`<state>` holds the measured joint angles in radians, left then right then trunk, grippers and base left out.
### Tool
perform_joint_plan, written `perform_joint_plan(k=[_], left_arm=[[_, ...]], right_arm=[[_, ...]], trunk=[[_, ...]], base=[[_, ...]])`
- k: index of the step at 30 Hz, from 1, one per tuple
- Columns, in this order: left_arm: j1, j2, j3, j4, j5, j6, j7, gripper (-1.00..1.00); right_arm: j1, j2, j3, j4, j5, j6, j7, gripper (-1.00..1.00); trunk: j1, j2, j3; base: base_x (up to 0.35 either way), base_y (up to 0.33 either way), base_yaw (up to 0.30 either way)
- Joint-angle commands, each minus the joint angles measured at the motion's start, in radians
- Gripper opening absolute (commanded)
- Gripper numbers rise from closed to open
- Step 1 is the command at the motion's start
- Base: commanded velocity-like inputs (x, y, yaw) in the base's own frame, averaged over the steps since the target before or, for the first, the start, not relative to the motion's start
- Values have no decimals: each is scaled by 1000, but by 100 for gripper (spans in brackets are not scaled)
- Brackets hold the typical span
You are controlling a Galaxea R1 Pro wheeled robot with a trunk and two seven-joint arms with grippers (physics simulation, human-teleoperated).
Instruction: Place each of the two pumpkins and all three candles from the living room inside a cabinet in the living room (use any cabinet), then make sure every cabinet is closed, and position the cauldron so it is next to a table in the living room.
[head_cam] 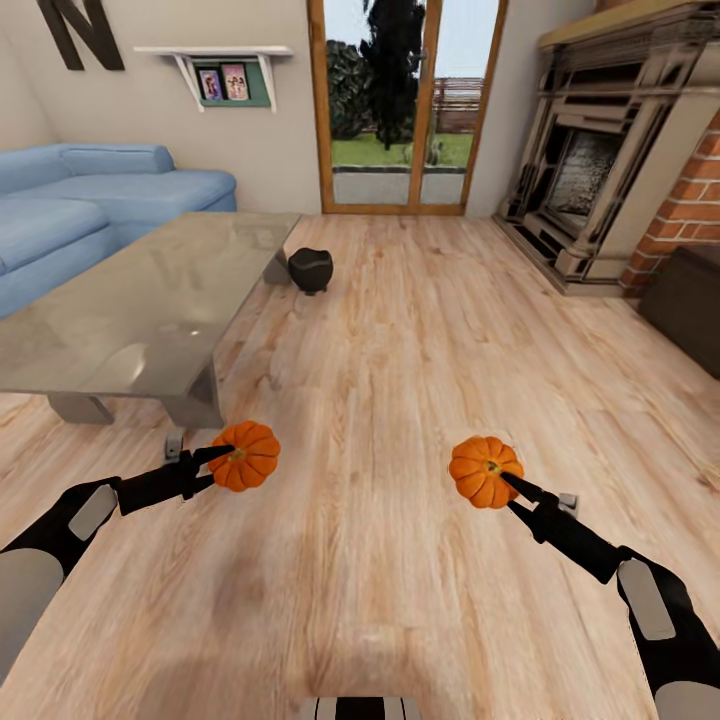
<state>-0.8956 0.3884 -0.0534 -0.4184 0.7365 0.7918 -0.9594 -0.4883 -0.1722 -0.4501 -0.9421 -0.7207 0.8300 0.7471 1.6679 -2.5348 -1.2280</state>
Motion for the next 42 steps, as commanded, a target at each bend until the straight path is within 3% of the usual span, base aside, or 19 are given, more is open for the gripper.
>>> perform_joint_plan(k=[1,11,20,42], left_arm=[[-1,1,-3,0,14,8,-1,-100],[-1,1,-5,-3,14,8,-5,-100],[0,1,-5,-13,11,7,-48,-100],[0,1,-5,-13,11,7,-51,-100]], right_arm=[[-1,0,-2,0,-9,9,2,-100],[-1,0,-2,1,-9,9,2,-100],[-1,0,-2,2,-9,9,2,-100],[-1,0,-4,10,-9,9,2,-100]], trunk=[[-1,0,4],[-5,2,51],[-9,4,94],[-19,10,197]], base=[[-2,0,-269],[0,0,-269],[0,0,-269],[0,0,-269]])
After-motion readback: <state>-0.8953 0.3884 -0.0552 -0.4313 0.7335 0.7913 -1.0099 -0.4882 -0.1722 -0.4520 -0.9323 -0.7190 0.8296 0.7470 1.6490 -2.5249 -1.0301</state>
